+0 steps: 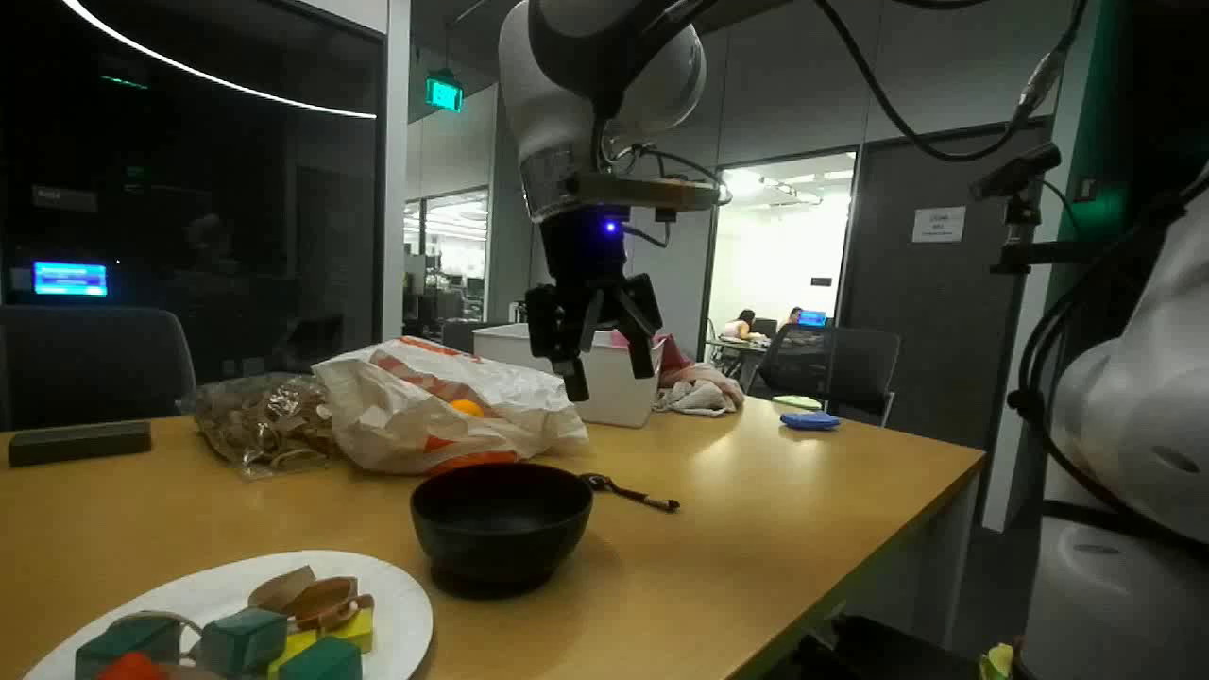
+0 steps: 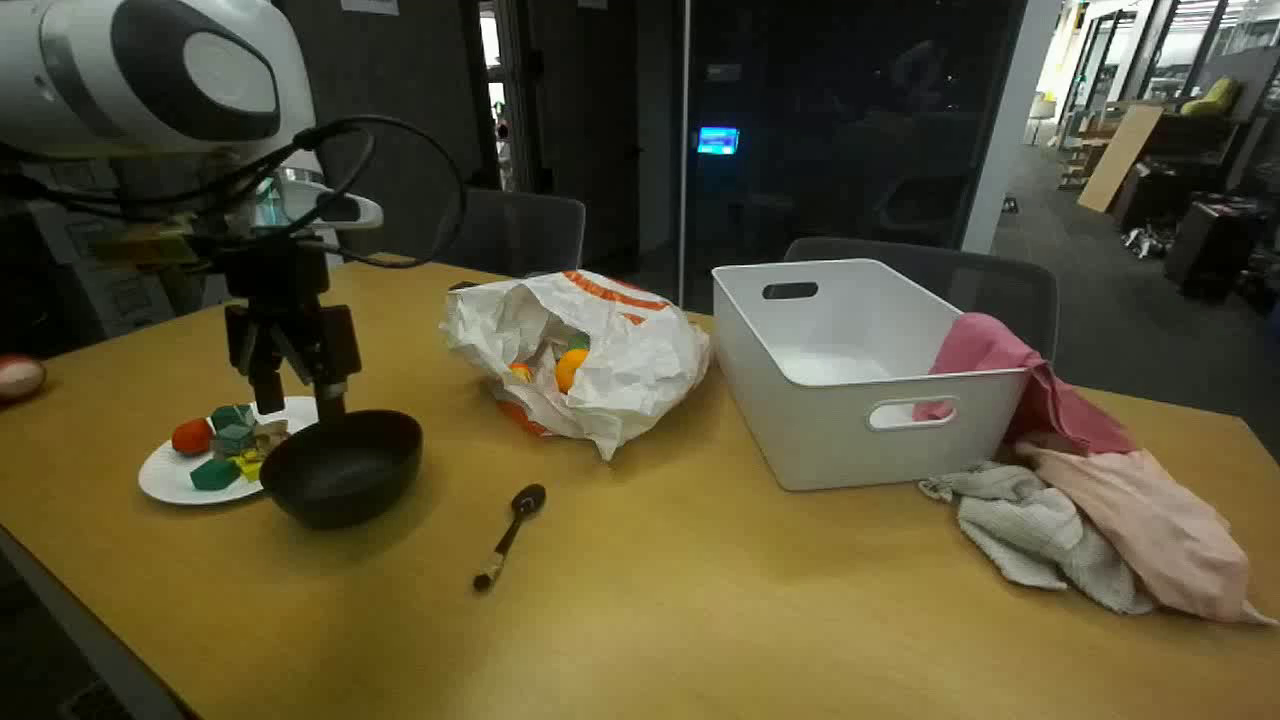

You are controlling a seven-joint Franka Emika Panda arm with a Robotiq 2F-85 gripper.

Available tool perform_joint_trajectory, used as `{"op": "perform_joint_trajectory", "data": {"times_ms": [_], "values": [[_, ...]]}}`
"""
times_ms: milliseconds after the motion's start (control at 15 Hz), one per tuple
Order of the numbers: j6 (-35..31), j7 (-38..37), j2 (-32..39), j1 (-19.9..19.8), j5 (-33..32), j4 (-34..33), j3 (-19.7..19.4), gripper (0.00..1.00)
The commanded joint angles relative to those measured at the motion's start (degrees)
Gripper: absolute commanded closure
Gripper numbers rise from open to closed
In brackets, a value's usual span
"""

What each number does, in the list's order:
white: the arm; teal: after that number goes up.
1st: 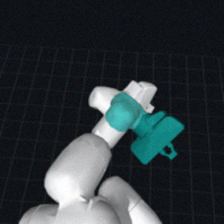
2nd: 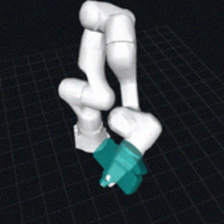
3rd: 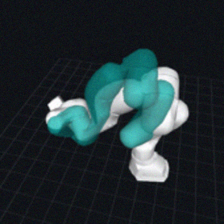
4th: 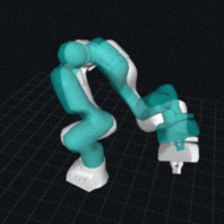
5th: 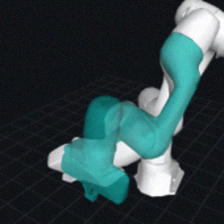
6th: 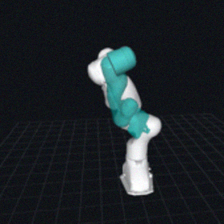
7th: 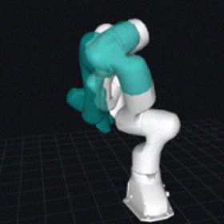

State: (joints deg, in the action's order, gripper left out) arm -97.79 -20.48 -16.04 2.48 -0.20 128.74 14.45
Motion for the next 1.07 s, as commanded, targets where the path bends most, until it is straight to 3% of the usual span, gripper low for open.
{"op": "perform_joint_trajectory", "data": {"times_ms": [0,333,467,800,1000], "values": [[0.0,-0.3,0.1,1.4,-0.3,-0.2,-1.3,0.0],[0.0,-0.3,0.1,1.4,-0.3,-0.5,-1.3,0.0],[-0.4,3.1,1.7,3.0,2.3,-0.2,-1.3,0.0],[-4.1,10.2,9.2,9.3,8.5,-2.6,1.5,0.0],[-8.5,11.2,15.2,13.0,8.6,-5.9,4.2,0.0]]}}
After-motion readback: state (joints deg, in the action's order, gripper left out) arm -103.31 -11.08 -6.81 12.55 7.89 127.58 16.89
